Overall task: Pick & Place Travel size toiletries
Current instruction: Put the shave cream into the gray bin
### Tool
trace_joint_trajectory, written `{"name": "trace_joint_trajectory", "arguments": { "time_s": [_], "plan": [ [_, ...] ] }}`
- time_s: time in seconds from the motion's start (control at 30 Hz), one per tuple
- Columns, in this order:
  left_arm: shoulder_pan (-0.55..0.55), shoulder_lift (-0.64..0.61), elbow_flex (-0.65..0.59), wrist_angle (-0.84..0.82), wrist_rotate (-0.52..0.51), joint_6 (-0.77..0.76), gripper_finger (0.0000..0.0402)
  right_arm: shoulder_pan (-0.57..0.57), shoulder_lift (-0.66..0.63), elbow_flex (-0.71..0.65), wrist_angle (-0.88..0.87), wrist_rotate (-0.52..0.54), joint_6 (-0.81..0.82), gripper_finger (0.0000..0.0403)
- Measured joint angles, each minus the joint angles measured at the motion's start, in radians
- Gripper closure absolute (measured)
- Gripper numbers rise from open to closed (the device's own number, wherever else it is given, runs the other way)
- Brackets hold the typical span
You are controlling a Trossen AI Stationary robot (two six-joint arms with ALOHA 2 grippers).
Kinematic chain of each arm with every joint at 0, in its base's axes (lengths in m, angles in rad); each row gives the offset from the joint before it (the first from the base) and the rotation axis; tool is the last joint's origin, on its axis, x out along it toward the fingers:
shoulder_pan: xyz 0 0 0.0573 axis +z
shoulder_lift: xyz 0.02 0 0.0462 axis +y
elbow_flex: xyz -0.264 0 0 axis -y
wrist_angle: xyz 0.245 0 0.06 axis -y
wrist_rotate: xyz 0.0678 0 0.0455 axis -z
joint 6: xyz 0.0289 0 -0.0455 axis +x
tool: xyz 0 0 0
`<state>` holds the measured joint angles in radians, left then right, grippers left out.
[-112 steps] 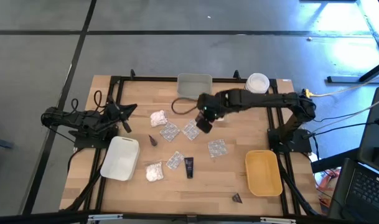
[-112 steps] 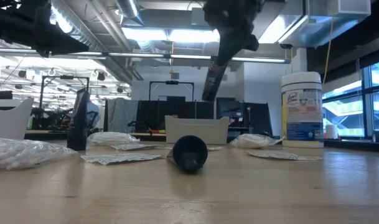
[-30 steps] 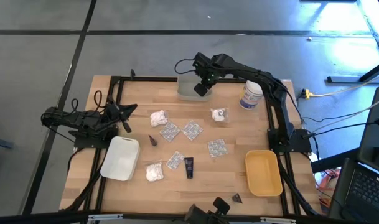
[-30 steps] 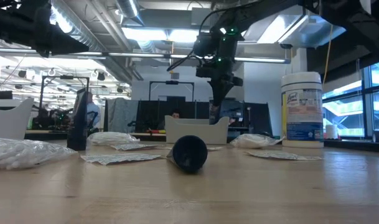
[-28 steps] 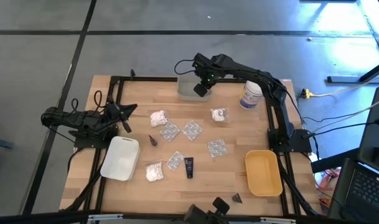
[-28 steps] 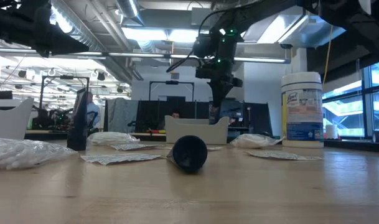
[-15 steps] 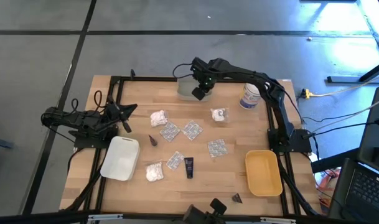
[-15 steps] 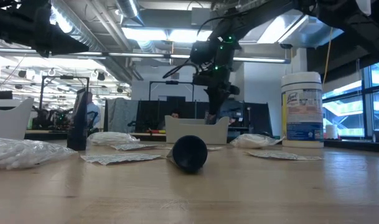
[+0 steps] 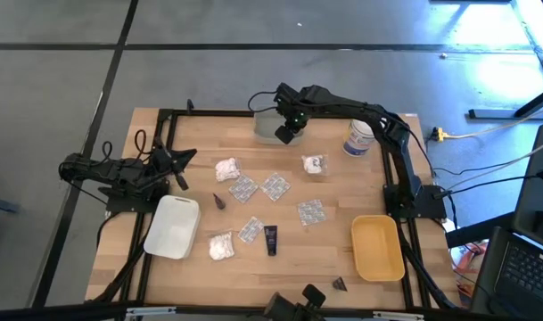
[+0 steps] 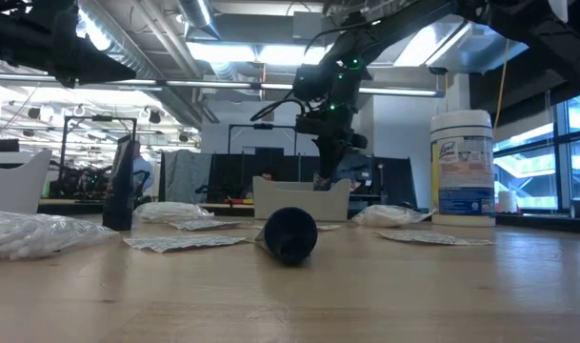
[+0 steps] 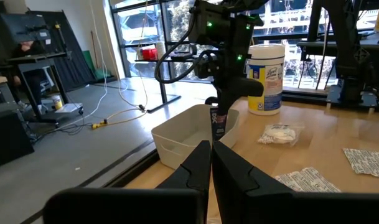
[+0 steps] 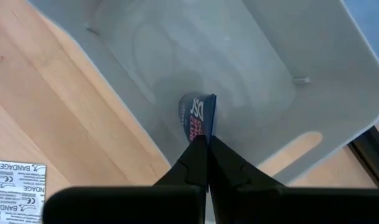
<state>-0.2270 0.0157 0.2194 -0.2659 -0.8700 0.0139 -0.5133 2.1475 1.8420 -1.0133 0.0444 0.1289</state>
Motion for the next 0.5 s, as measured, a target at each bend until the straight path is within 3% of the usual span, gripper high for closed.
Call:
{"name": "trace_joint_trajectory", "arguments": {
  "time_s": [0.5],
  "plan": [
    [0.0, 0.0, 0.0, 0.0, 0.0, 0.0, 0.0389, -0.003, -0.032, -0.006, -0.091, 0.041, 0.009, 0.04]
  ]
}}
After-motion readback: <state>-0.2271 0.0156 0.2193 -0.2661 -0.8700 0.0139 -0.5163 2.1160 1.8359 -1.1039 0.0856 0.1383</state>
